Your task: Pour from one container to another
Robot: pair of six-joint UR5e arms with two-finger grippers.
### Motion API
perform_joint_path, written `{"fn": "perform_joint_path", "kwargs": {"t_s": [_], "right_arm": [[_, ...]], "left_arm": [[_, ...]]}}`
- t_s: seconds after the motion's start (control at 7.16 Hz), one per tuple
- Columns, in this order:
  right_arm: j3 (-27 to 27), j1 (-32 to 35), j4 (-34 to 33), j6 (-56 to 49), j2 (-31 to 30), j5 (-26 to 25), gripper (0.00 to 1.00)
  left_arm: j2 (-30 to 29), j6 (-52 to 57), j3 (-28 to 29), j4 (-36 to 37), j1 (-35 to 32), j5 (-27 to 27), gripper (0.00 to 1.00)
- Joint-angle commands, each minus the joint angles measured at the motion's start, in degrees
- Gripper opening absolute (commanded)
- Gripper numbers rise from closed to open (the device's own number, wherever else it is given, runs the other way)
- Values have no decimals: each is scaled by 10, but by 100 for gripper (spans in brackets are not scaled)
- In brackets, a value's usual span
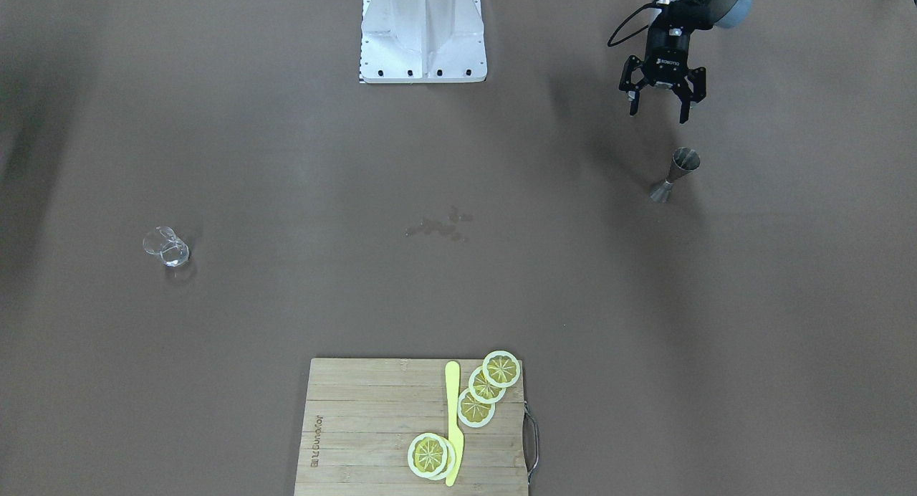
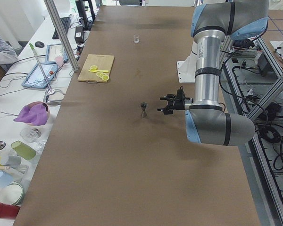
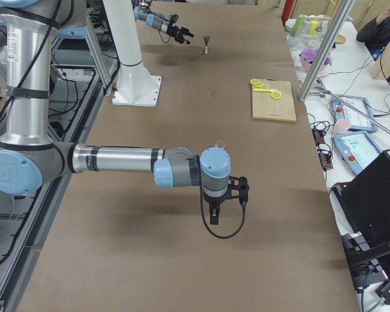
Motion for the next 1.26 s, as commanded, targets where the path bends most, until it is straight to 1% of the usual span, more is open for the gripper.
{"fn": "perform_joint_path", "kwargs": {"t_s": [0.0, 0.14, 0.28, 0.42, 0.56, 0.7, 0.84, 0.98, 1.12], "right_arm": [[-8, 0, 0, 0, 10, -11, 100], [-17, 0, 0, 0, 9, -12, 100], [-16, 4, 0, 0, 9, -11, 100], [-15, 4, 0, 0, 10, -10, 100], [-13, 4, 4, 0, 14, -10, 100], [-13, 4, 4, 0, 14, -10, 100], [-13, 4, 4, 0, 14, -10, 100], [-13, 11, 4, 0, 14, -10, 100], [-13, 14, 4, 0, 13, -10, 100]], "left_arm": [[58, 0, -47, -9, 5, -54, 99], [68, 0, -54, -17, 5, -58, 99], [100, 3, -54, -48, 6, -86, 99], [121, 3, -48, -70, 7, -89, 99], [140, 3, -46, -72, 9, -99, 99], [160, 4, -45, -79, 10, -124, 99], [165, 4, -36, -121, 9, -156, 99], [177, 7, -32, -206, 5, -222, 99], [191, 40, -32, -237, -7, -272, 99]]}}
